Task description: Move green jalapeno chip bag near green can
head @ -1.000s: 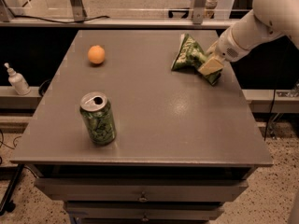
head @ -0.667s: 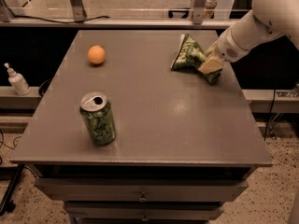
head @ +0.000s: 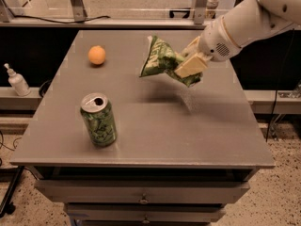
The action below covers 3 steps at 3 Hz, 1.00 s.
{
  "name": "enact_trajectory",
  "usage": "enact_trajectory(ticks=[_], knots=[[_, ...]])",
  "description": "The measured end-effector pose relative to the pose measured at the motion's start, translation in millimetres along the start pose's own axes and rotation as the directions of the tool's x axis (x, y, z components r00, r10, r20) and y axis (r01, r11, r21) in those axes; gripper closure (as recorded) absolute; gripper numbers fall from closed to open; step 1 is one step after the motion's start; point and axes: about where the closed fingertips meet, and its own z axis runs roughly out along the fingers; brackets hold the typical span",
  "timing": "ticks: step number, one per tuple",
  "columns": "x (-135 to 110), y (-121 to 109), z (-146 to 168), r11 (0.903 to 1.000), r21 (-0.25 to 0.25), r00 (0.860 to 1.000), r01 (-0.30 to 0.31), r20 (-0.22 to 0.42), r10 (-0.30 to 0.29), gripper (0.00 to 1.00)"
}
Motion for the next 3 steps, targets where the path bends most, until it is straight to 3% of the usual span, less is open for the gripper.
enact_trajectory(ticks=[1, 3], knots=[[-29.0, 44.6, -7.7, 0.9967, -0.079, 0.999, 0.016, 0.046, -0.012, 1.00], [-29.7, 48.2, -2.5, 0.9966, -0.083, 0.999, 0.001, 0.044, 0.003, 1.00]])
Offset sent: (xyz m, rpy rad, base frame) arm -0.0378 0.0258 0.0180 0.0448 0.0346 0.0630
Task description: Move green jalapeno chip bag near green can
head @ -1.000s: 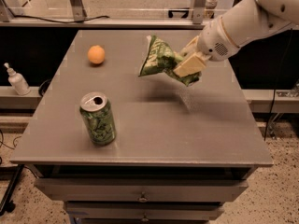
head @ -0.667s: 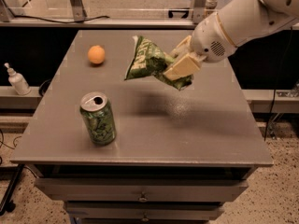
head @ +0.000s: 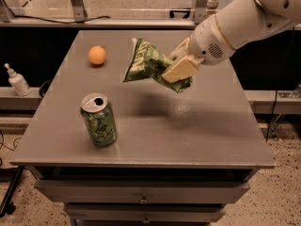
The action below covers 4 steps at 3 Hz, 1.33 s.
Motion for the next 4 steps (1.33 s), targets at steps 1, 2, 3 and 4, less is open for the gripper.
enact_trajectory(ticks=[1, 2, 3, 4], knots=[[1, 0, 15, 0.9993, 0.016, 0.999, -0.035, -0.011, 0.035, 1.00], [1, 9, 28, 0.9959, 0.042, 0.997, -0.080, -0.015, 0.081, 1.00], [-3, 22, 39, 0.9928, 0.048, 0.994, -0.110, -0.010, 0.110, 1.00], [0, 34, 49, 0.9900, 0.033, 0.990, -0.137, -0.012, 0.138, 1.00]])
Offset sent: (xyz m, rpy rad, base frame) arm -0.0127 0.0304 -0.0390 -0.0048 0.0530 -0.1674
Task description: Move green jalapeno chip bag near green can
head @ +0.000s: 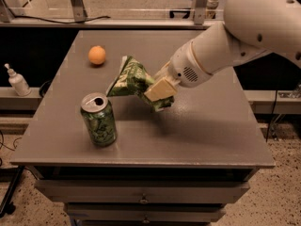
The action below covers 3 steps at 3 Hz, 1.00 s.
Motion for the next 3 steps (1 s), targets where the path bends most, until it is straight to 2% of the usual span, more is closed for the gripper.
enact_trajectory(ticks=[1, 2, 3], knots=[[11, 11, 7, 0.9993, -0.024, 1.000, -0.029, -0.013, 0.028, 1.00], [22, 17, 15, 0.9969, -0.047, 0.998, -0.063, -0.025, 0.062, 0.82], [29, 21, 19, 0.9944, -0.062, 0.996, -0.085, -0.033, 0.083, 0.58]])
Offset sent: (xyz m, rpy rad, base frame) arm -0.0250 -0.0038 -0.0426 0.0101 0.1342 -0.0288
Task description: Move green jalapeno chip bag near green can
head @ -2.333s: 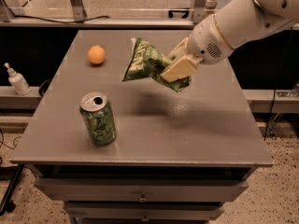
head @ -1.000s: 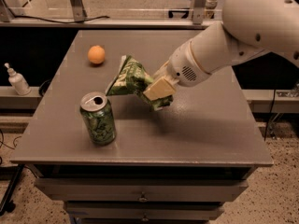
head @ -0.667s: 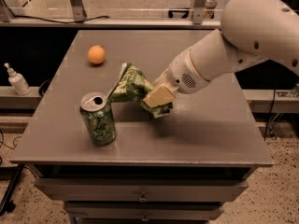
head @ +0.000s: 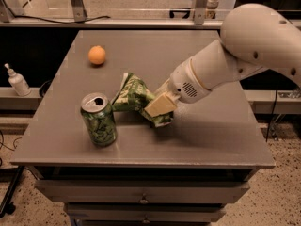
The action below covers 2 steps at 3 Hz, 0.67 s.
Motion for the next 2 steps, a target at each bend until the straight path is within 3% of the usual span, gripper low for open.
enact_trajectory(ticks=[2], knots=[[7.2, 2.1, 5.1, 0.9995, -0.022, 1.000, -0.023, -0.005, 0.023, 0.13]])
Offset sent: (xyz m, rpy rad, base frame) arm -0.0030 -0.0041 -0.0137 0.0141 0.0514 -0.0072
